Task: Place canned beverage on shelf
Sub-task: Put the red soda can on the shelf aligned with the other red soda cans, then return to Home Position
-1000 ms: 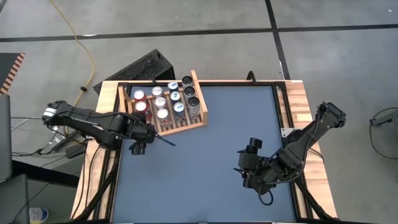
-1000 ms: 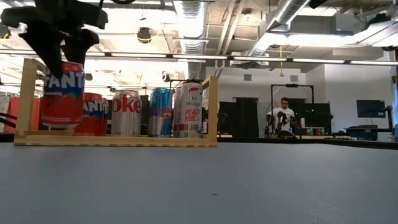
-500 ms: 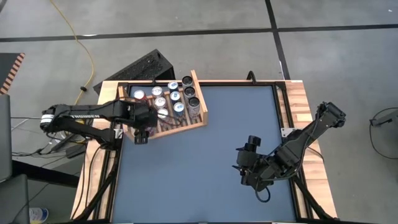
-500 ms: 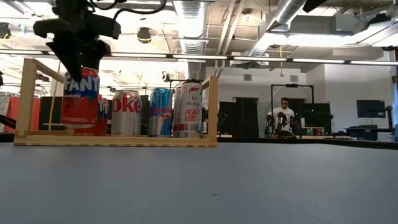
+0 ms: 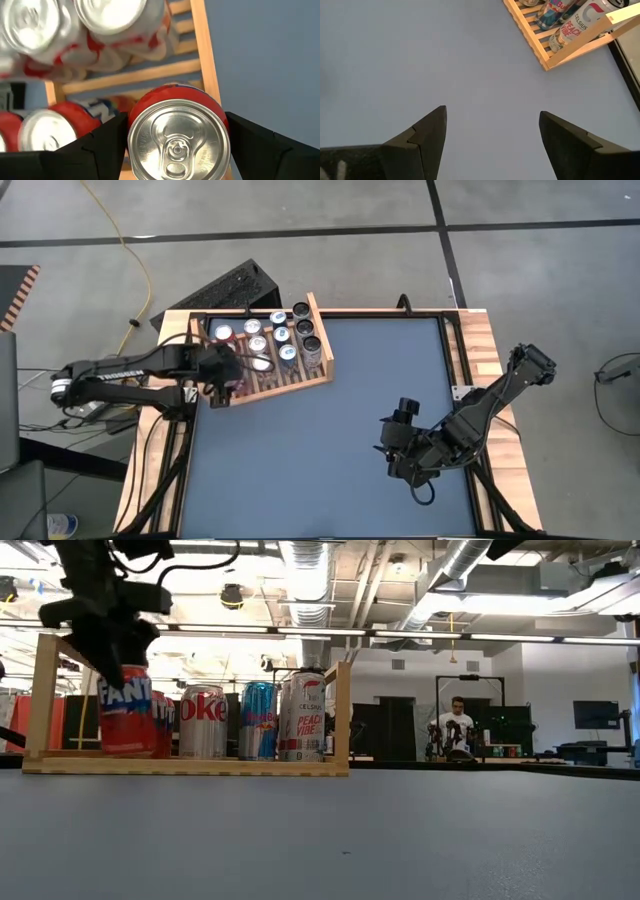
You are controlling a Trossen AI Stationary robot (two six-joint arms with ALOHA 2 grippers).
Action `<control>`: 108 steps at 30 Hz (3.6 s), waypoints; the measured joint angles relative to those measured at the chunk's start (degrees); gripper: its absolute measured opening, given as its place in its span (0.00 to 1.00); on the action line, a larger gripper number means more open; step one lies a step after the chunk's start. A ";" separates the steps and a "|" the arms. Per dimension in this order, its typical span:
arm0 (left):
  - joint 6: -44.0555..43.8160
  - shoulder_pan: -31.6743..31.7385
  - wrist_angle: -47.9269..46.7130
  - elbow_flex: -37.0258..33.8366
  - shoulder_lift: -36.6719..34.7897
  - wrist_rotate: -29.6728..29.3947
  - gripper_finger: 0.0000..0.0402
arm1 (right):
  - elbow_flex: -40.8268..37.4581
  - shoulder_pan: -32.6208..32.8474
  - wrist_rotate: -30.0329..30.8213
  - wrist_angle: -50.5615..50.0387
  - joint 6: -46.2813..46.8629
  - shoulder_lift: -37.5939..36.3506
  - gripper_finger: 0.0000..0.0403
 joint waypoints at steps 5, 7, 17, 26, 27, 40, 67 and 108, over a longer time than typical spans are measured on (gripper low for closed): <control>-0.38 2.12 -2.10 -0.74 -1.29 2.08 0.69 | 0.00 -0.61 -0.02 0.00 -0.20 0.00 0.72; -0.41 2.98 -2.11 0.07 -1.22 4.40 0.69 | 0.00 -1.12 -0.02 0.00 -0.67 0.00 0.72; 3.33 10.20 -3.18 1.20 -1.04 6.45 0.69 | 0.00 -3.41 -0.26 0.02 -2.08 0.00 0.72; 6.35 14.19 -1.97 1.20 2.71 9.74 0.69 | 0.00 -3.37 -0.39 0.02 -2.75 0.00 0.72; 6.47 14.32 -2.01 1.20 3.38 9.75 0.69 | 0.00 -3.37 -0.39 0.02 -2.75 0.00 0.72; 8.92 14.75 0.32 1.27 6.89 9.89 0.69 | 0.00 -3.37 -0.39 0.00 -2.58 0.00 0.72; 6.17 14.70 1.59 1.27 6.89 8.61 0.89 | 0.00 -3.37 -0.39 0.04 -2.51 0.00 0.72; -4.15 8.00 -15.05 22.21 6.54 12.83 0.89 | -2.63 -4.25 1.07 11.11 -12.25 -0.04 0.72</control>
